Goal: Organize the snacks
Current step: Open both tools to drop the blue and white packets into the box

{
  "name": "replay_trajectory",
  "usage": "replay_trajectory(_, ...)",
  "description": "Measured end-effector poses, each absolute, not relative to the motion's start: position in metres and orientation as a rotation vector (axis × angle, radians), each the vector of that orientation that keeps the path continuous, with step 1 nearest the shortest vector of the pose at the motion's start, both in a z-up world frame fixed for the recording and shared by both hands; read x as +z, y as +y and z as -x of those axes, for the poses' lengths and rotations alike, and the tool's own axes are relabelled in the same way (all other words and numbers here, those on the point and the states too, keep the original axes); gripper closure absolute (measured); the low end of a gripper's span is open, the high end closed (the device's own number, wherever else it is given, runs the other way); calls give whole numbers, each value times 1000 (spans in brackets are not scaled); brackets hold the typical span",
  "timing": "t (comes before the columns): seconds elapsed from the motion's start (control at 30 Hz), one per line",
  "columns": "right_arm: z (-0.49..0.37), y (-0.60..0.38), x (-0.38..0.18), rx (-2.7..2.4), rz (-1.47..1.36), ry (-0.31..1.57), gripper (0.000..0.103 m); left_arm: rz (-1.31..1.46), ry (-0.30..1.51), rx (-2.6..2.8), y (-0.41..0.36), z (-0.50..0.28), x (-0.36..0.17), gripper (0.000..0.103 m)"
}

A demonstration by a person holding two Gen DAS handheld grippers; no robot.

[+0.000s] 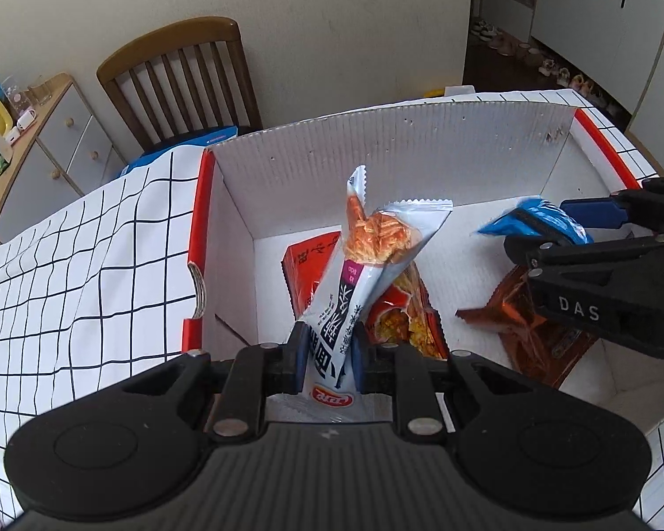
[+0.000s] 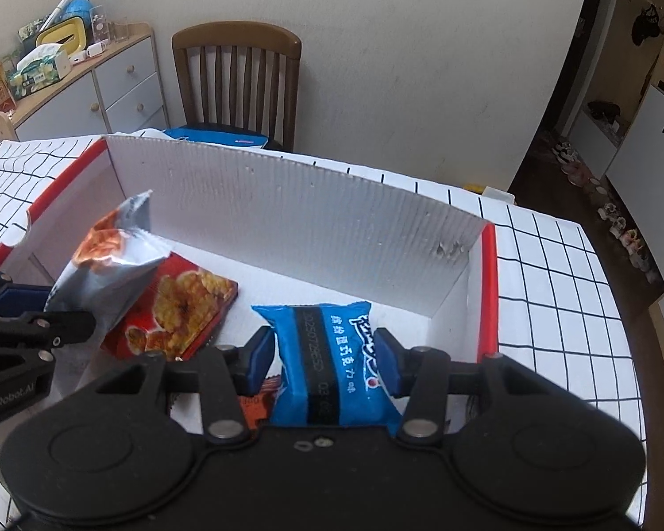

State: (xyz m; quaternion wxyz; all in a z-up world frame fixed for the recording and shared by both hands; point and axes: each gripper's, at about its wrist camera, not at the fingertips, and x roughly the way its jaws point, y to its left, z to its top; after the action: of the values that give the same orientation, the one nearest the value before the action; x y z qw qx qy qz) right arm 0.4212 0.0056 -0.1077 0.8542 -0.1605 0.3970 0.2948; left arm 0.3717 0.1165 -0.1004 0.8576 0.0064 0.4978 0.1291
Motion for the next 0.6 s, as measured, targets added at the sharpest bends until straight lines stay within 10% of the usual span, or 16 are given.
replay_trajectory(0.43,-407,-7,-96,635,320,793,33,39,1035,285,119,-361,-95,82)
replay_trajectory(0.6,-398,-13,-84,643,305,774,27,73,1016,262,117,-353,-88,56)
